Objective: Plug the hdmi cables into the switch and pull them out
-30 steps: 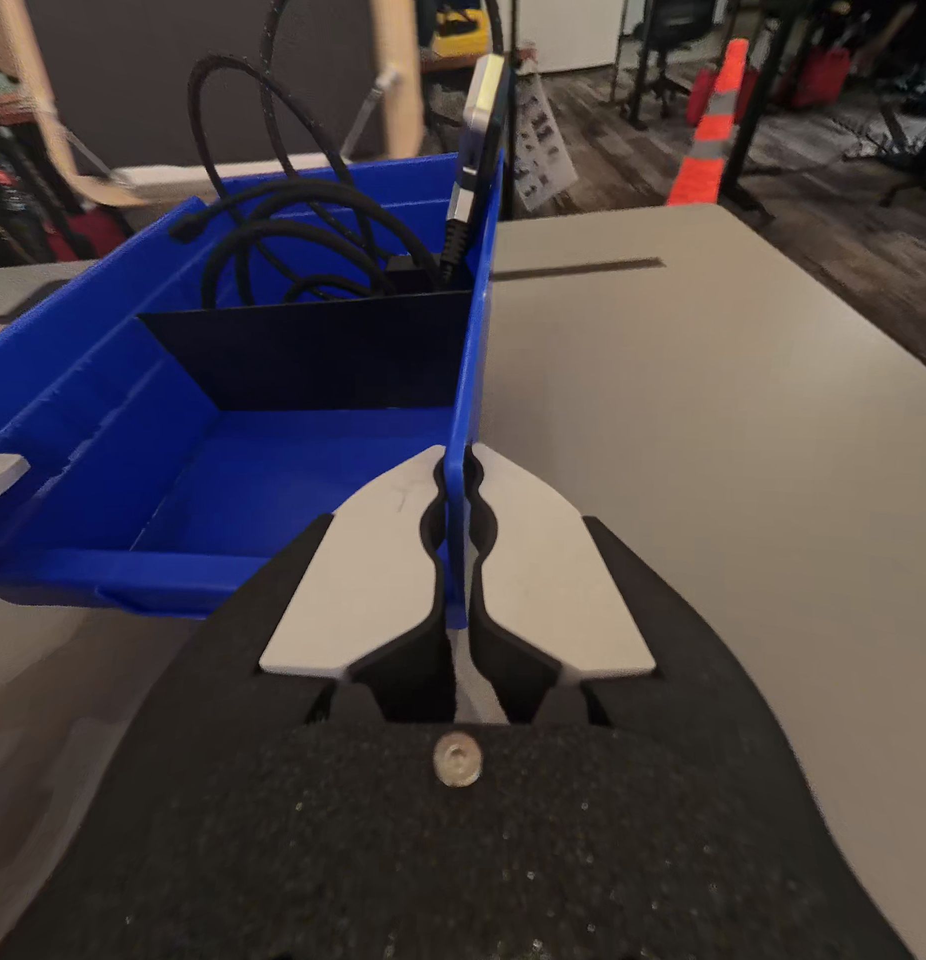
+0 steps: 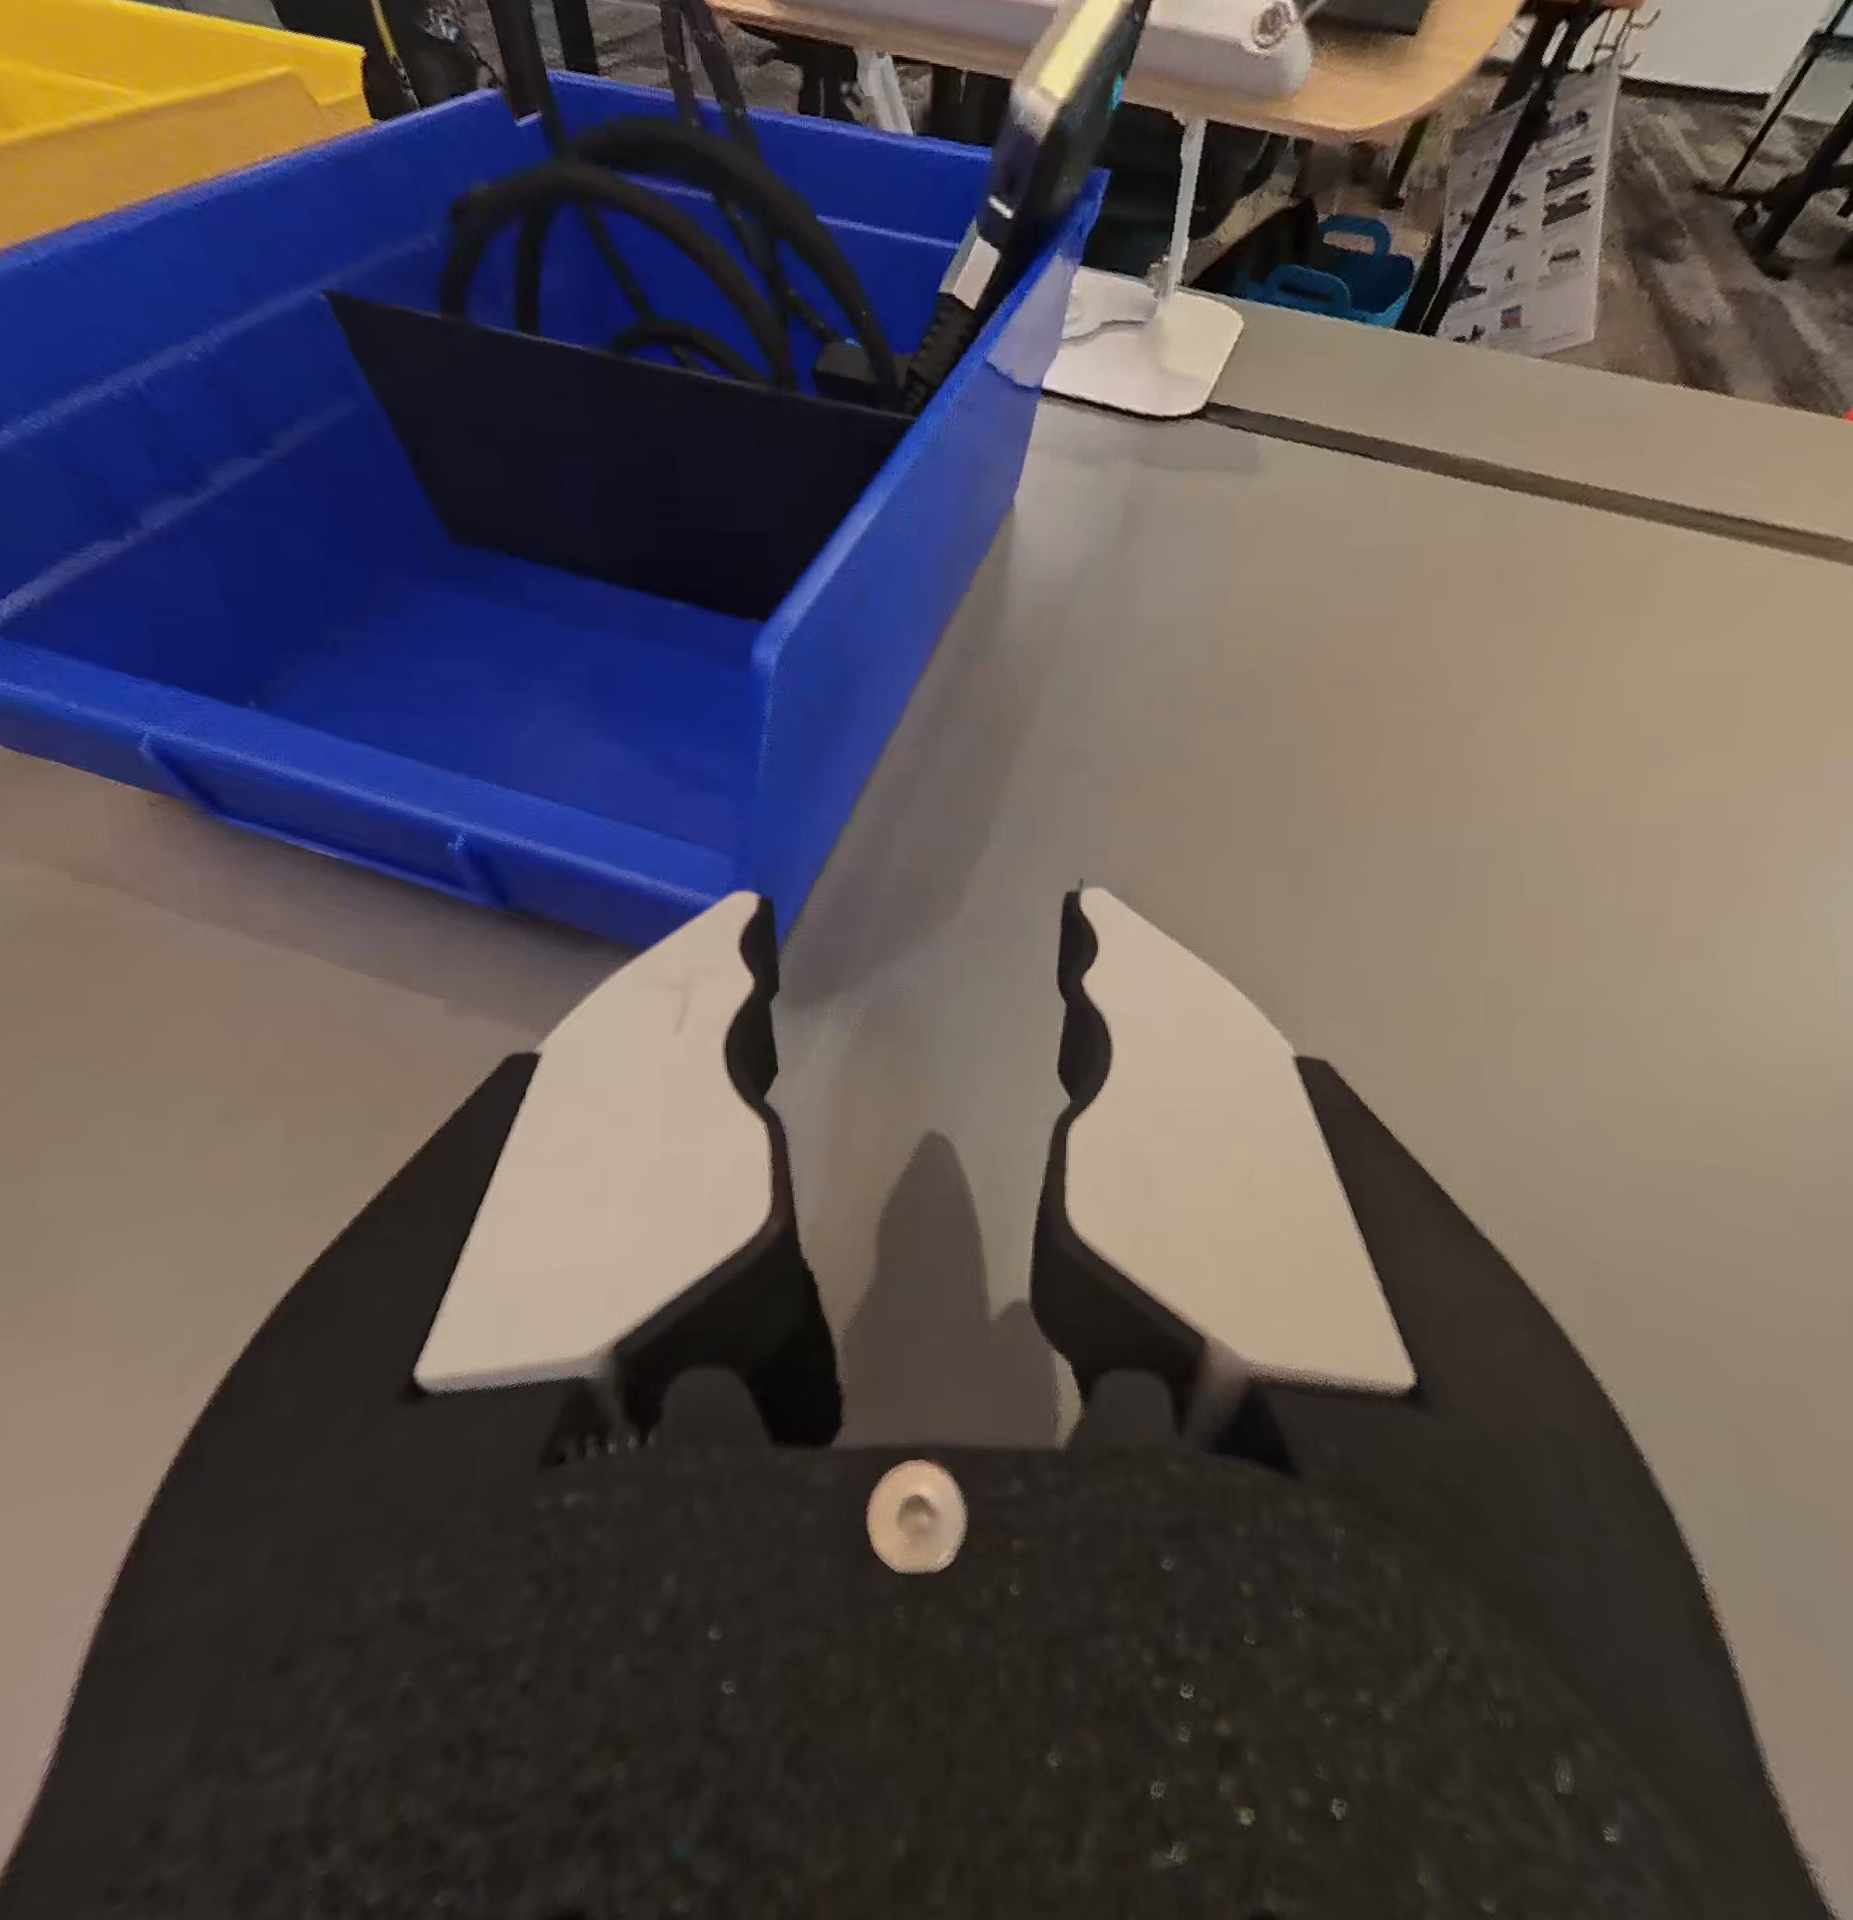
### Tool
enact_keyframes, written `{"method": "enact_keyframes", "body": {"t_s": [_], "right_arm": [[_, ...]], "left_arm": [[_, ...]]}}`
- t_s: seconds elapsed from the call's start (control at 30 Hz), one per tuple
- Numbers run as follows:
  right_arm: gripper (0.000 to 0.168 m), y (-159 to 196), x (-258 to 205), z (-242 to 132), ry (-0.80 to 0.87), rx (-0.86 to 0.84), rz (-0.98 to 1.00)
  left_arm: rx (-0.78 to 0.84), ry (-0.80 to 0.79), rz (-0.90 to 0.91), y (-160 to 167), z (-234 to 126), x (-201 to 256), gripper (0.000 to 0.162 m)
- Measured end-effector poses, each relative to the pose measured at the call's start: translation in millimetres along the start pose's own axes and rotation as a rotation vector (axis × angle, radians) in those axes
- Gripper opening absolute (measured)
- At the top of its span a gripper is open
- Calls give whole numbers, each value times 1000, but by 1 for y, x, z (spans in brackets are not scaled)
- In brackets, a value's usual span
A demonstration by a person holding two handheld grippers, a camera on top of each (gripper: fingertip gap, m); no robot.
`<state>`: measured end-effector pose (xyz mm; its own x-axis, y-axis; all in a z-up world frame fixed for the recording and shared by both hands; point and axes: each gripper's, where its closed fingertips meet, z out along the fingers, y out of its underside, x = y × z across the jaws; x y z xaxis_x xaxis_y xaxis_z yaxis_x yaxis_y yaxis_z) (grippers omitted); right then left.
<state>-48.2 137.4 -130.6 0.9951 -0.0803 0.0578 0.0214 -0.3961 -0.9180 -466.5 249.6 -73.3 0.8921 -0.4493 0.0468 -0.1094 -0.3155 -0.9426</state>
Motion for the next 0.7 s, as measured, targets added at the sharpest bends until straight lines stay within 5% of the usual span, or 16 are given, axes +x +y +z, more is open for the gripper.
{"method": "enact_keyframes", "body": {"t_s": [0.17, 0.37, 0.43, 0.7], "right_arm": [[52, 10, -7, -12, 25, -28, -24], [54, 17, -43, -32, 25, -46, 0], [51, 22, -72, -36, -31, -60, 29], [44, -16, -224, -5, -281, -37, -40]], "left_arm": [[-46, 35, -74, 14, 21, -83, 36], [-33, 76, 19, 12, 79, -96, 36], [-27, 80, -4, 11, 87, -95, 3], [-4, -2, -61, 21, 60, -86, 3]]}}
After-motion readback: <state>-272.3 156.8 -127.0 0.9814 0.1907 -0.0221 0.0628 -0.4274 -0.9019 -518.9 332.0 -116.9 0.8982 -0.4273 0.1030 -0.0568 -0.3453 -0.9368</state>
